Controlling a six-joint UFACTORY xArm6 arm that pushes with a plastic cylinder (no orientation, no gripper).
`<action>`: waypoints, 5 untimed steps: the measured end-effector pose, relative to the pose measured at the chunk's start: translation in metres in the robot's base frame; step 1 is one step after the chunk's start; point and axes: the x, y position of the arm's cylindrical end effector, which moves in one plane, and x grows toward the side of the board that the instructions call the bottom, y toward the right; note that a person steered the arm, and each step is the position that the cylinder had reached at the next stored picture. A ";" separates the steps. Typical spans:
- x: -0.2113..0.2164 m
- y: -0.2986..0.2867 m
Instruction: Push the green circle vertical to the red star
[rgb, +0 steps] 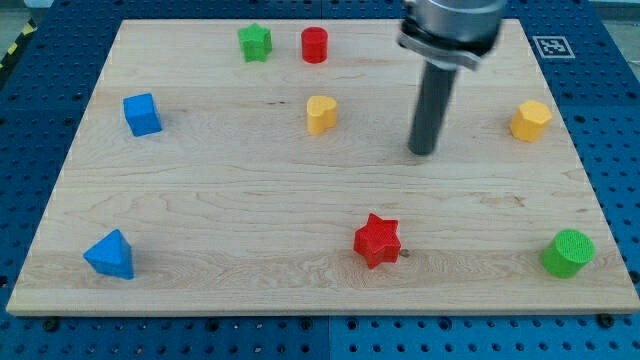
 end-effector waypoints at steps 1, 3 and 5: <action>0.038 0.060; 0.106 0.203; 0.162 0.183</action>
